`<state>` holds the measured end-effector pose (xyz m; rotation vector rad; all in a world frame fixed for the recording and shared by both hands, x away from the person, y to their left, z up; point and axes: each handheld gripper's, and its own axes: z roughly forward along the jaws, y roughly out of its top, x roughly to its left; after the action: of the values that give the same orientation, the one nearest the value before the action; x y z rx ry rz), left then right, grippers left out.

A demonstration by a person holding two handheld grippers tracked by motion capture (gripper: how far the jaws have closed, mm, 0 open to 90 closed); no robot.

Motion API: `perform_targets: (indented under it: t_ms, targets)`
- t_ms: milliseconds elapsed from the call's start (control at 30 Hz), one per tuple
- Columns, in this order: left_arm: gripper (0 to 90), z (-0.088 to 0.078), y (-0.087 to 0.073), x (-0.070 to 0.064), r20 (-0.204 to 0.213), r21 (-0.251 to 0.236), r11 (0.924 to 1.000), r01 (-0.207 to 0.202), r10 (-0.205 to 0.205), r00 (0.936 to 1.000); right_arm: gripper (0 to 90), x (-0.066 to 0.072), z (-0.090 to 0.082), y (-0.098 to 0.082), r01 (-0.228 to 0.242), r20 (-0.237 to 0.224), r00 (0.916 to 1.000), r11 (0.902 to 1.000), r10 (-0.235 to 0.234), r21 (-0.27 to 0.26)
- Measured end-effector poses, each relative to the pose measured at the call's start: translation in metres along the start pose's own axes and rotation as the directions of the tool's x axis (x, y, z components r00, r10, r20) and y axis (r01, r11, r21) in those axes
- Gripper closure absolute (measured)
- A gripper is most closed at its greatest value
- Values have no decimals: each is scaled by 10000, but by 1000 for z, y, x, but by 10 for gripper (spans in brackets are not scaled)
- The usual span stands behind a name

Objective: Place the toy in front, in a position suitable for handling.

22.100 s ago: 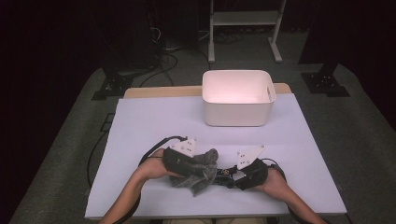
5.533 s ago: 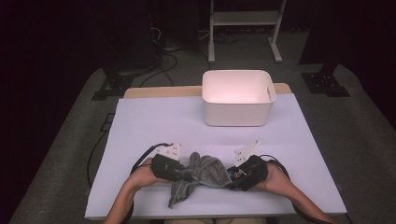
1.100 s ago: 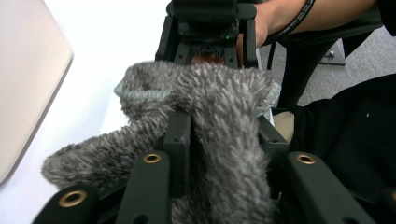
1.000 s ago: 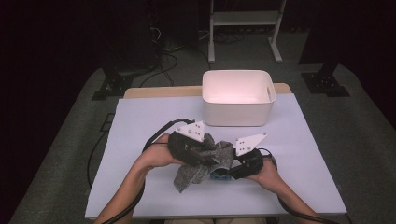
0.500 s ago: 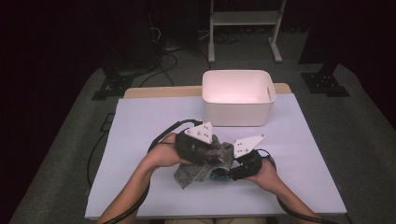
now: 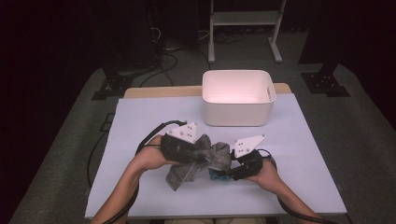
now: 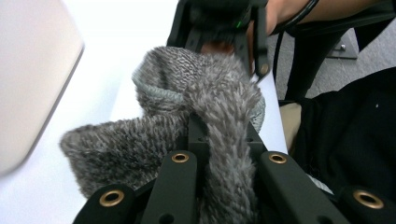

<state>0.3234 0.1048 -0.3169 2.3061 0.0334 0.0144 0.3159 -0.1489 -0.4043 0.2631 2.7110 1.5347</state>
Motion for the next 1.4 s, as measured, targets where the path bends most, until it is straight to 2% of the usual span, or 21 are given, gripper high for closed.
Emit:
perform_targets:
  t_ms: [67,167,267,333,433,500,600,733,900,1067,1200,1400]
  targets:
    - [813,-4,-10,2,-169,19,9994,345,-344,9993,560,0,-1,-1,27,-10,10000,10000,-27,-25]
    - [813,-7,-22,4,-174,-13,9976,686,-686,9975,560,0,0,0,11,-24,10000,10000,-11,0]
    - [812,-5,-25,4,-72,51,9975,710,-709,9975,560,1,3,2,170,17,9999,9998,-171,60]
    - [812,-3,-24,4,58,-83,9975,697,-697,9976,560,2,4,3,272,23,9996,9995,-272,128]
    - [812,-3,-16,4,311,-380,9977,566,-555,9980,560,3,5,4,312,40,9995,9993,-313,194]
    - [812,-3,-6,1,545,-534,9981,296,-267,9982,560,3,6,4,337,34,9994,9993,-338,181]
    - [812,2,11,-1,517,-291,9996,-33,48,9986,560,3,7,5,355,41,9994,9992,-356,183]
    - [812,10,27,1,635,-205,9993,-307,319,9975,560,3,5,3,330,89,9994,9994,-331,117]
    - [810,21,35,4,828,-130,9993,-338,347,9960,560,2,-1,0,95,74,9999,10000,-95,15]
    - [809,16,25,6,688,-82,9999,-138,144,9975,560,0,-5,-4,10,43,10000,9999,-9,-129]
    - [809,12,8,11,329,55,9993,356,-358,9988,559,-1,-8,-6,-55,-19,10000,9999,54,-110]
    - [809,9,-12,16,337,-76,9964,839,-836,9959,556,-1,-11,-5,-118,-31,9999,9999,119,86]
